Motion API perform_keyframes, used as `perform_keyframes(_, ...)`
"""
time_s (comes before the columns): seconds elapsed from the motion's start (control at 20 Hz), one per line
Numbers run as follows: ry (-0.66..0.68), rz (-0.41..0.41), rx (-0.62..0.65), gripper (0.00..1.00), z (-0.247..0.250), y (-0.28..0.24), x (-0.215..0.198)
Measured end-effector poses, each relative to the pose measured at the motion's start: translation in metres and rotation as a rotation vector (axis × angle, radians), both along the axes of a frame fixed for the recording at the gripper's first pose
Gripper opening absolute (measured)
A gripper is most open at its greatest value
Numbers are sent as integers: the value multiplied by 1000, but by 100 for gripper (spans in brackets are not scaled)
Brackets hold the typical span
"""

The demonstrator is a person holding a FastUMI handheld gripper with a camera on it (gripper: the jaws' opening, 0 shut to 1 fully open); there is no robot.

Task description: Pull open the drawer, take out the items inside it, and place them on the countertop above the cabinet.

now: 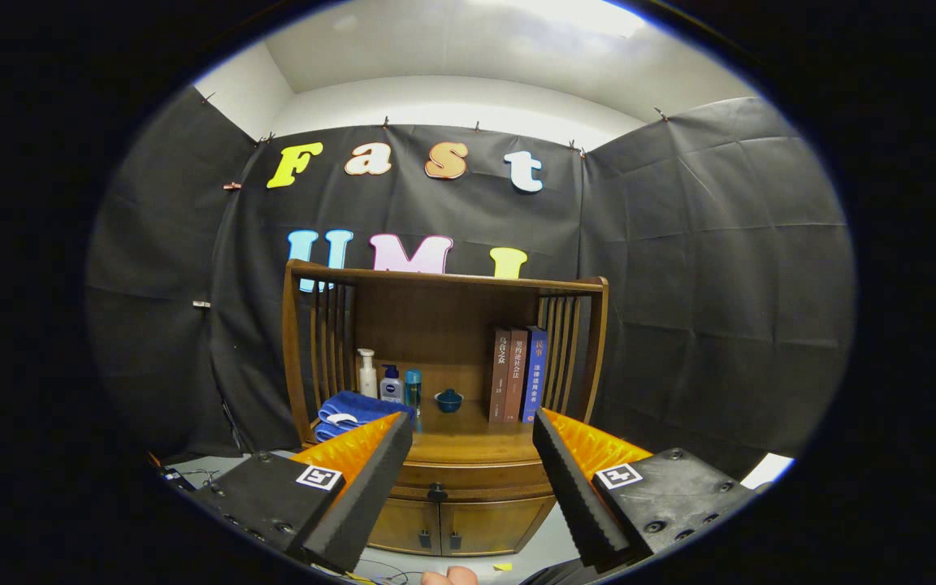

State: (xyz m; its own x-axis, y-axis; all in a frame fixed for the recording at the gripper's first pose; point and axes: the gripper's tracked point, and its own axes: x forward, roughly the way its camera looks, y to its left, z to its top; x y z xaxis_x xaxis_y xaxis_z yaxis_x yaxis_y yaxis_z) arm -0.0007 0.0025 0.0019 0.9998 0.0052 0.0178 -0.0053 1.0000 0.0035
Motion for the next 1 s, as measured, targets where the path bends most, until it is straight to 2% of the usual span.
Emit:
perform_keyframes(0.5,-46,-13,16,98,-7,-4,11)
perform_keyframes(0.65,-60,-8,29,98,-27,2,30)
perform_keyframes(1.0,-53,-68,56,98,-90,-1,67)
